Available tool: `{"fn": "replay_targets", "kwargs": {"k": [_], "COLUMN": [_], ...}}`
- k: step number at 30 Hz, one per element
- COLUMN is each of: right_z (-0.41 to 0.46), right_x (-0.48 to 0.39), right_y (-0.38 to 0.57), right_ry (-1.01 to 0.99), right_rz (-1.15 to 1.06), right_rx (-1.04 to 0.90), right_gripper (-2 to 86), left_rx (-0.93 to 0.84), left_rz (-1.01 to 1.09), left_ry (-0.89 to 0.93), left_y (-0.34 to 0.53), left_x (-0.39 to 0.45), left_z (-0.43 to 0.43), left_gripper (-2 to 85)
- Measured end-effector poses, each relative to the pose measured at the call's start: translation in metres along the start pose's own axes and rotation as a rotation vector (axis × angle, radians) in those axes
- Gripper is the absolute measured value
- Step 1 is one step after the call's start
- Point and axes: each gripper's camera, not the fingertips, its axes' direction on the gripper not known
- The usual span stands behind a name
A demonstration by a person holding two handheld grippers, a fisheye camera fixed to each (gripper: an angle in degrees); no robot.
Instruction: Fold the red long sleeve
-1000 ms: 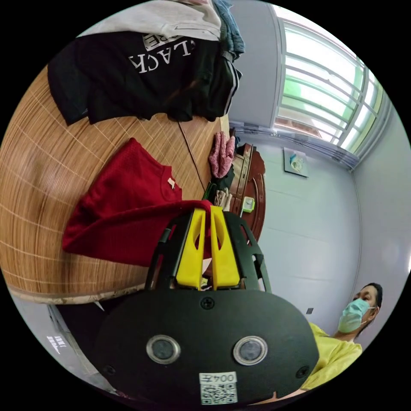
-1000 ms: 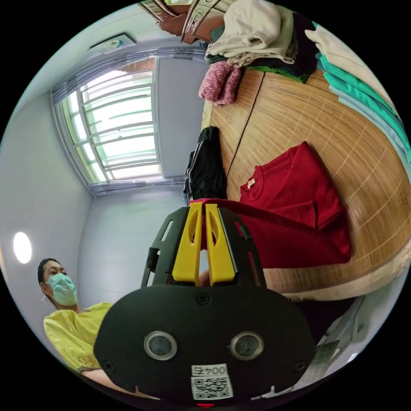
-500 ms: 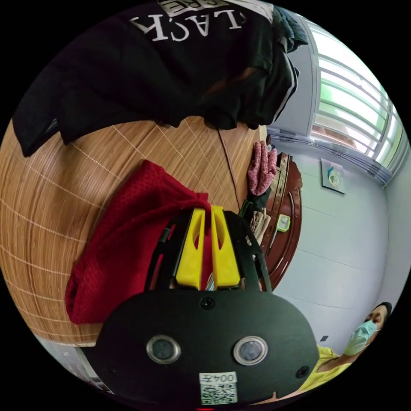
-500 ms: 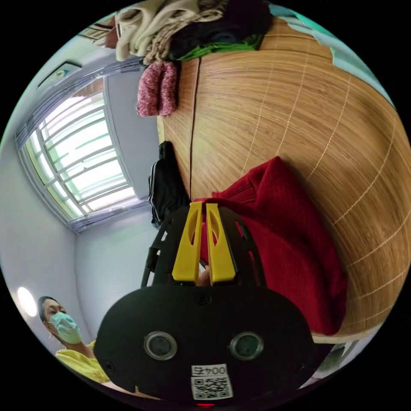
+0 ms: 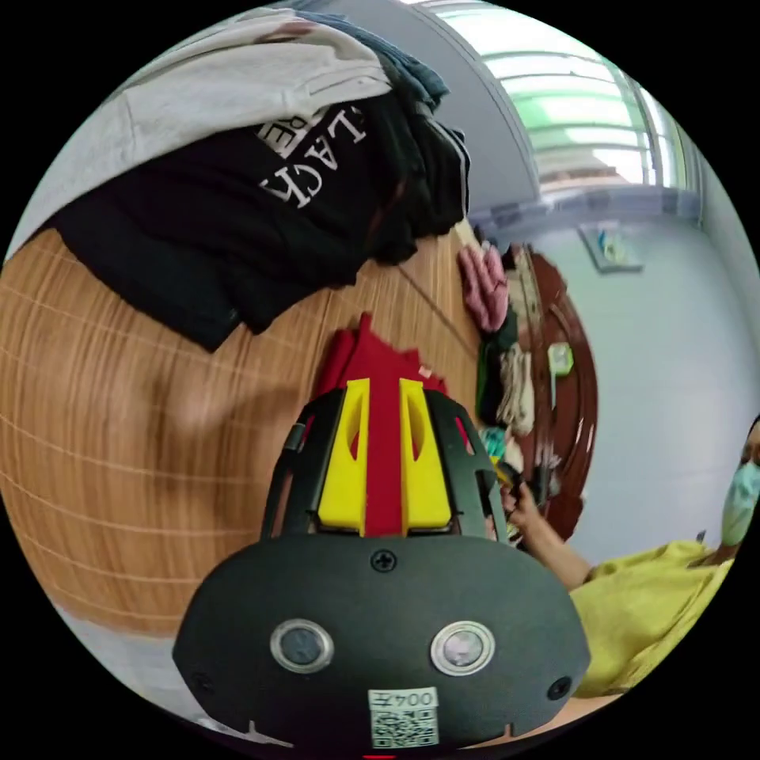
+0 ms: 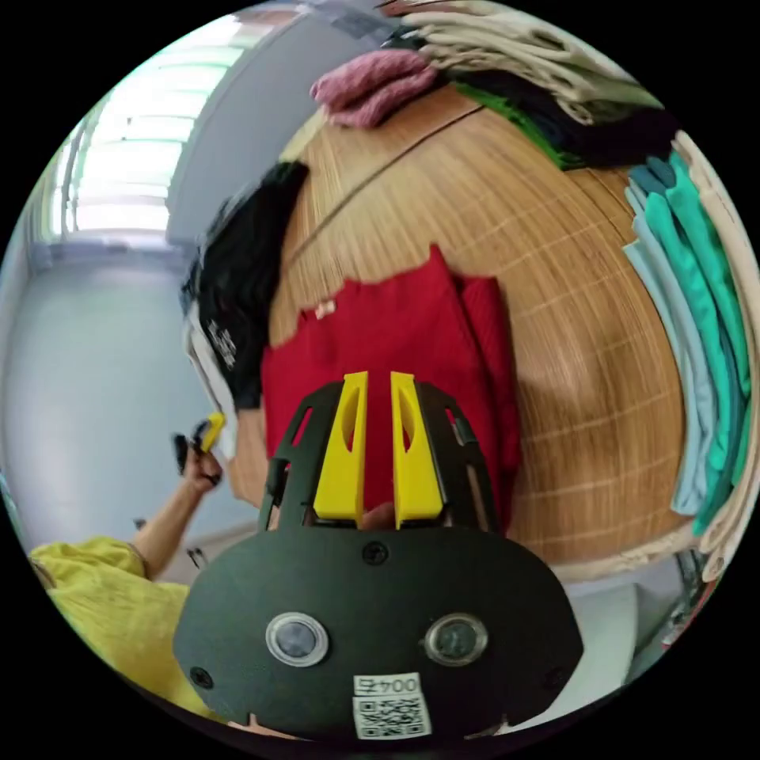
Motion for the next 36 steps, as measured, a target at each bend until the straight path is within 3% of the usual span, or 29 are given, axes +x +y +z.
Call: {"fn": "replay_targets", "kwargs": {"k": [5,11,20,31,36], "right_z": [0.108,0.217,0.267,0.276,0.276], "right_x": [-0.063,-0.090,-0.093,-0.078,-0.074], "right_y": [0.032,0.019,-0.019,-0.022,-0.017], "right_ry": [0.329,0.619,0.641,0.589,0.600], "right_rz": [-0.178,-0.300,-0.285,-0.223,-0.225], "right_rx": [-0.235,-0.423,-0.604,-0.576,-0.583], "right_gripper": [4.3,-0.4,-0.8,-0.8,-0.8], "left_rx": [-0.286,-0.432,-0.454,-0.467,-0.574], "left_rz": [0.154,0.360,0.604,0.752,0.885], "left_ry": [-0.193,-0.347,-0.368,-0.339,-0.417], "left_y": [0.072,0.086,0.045,0.018,0.022], "left_x": [0.019,0.054,0.102,0.166,0.178], "left_z": [0.009,0.035,0.042,0.033,0.026], "left_gripper": [6.2,8.3,9.1,5.5,2.9]}}
